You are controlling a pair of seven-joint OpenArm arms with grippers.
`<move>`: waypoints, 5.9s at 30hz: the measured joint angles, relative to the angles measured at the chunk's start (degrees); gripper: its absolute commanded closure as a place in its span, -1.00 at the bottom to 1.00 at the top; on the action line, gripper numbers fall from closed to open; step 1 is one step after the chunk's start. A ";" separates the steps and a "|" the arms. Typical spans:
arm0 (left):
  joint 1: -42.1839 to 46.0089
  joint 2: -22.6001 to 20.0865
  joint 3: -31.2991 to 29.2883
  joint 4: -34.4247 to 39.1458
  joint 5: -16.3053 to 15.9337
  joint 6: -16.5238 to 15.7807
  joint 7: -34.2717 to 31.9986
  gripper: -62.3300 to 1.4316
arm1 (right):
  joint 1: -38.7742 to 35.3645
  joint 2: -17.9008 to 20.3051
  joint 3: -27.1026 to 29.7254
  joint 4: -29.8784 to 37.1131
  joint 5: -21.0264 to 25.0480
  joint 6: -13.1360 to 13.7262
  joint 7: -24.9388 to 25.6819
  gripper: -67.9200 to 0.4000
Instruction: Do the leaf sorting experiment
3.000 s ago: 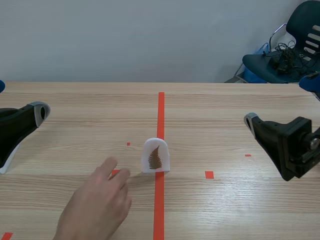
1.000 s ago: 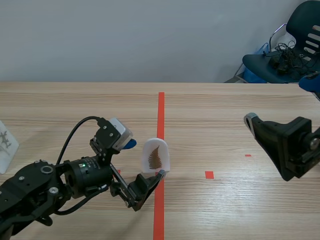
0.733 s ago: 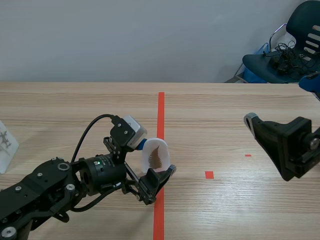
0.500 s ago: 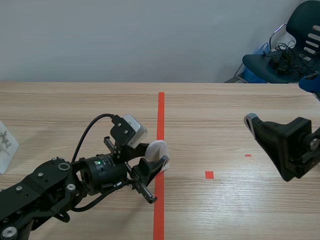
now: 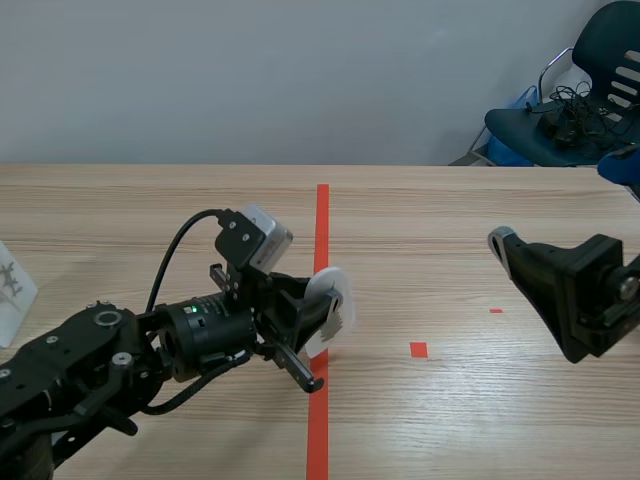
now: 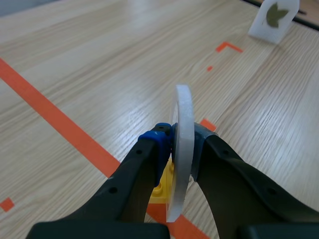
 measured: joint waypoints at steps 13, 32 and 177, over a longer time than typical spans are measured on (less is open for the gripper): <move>19.78 -0.42 -26.58 18.21 -4.63 7.96 2.23 0.78 | 0.00 0.00 0.00 0.00 0.00 0.00 0.00 -1.00; 11.67 -0.42 -35.04 0.98 -7.52 19.50 -0.63 0.78 | 0.00 0.00 0.00 0.00 0.00 0.00 -0.39 -1.00; 43.87 -12.48 -38.42 51.17 -14.49 3.08 15.21 -1.00 | -4.74 -0.02 0.02 0.00 -3.48 2.38 4.92 -1.00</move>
